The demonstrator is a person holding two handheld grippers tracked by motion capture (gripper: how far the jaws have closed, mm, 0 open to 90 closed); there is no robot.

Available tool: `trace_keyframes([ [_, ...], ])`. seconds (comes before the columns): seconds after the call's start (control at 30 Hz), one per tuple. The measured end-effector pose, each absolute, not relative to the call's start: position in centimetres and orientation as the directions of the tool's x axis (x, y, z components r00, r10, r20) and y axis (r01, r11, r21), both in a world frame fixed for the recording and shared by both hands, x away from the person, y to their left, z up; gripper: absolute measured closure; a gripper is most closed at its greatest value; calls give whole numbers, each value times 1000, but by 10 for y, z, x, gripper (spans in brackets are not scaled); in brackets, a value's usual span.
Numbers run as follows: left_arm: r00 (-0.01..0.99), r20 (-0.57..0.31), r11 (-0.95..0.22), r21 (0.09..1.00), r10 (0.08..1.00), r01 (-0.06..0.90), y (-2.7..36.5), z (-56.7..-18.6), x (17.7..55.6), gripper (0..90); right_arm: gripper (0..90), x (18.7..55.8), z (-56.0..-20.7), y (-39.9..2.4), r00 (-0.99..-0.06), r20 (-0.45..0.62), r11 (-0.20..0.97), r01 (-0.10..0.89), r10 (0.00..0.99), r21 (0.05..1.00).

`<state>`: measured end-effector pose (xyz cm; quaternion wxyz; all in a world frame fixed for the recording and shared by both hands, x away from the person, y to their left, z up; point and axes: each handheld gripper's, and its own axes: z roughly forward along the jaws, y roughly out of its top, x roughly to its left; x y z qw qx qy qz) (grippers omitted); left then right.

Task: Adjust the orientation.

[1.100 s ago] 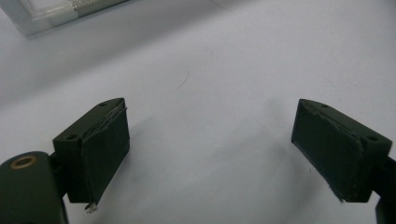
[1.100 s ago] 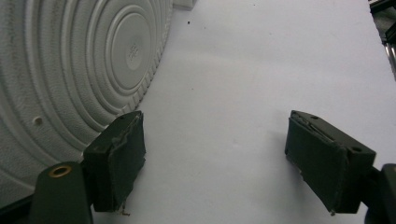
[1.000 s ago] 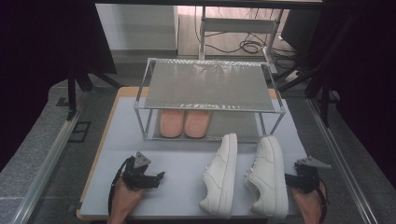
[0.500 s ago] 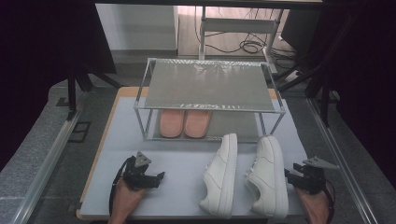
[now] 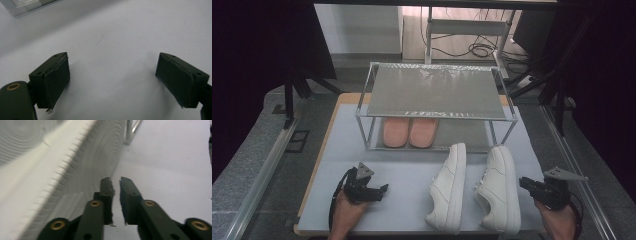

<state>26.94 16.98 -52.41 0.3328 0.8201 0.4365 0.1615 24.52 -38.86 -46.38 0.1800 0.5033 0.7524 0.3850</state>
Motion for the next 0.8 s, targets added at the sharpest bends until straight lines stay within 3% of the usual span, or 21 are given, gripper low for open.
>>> trace_keyframes([
  [0.07,567,-25,-398,687,824,608,170,-524,269,121,899,243,-457,-387,-438,111,206,614,892,762],
  [0.37,566,-26,-397,687,824,608,170,-524,269,122,900,240,-434,-374,-460,53,259,588,887,766],
  [0.8,567,-26,-397,687,824,608,170,-524,269,123,900,251,-417,-355,-523,78,273,560,849,782],
])
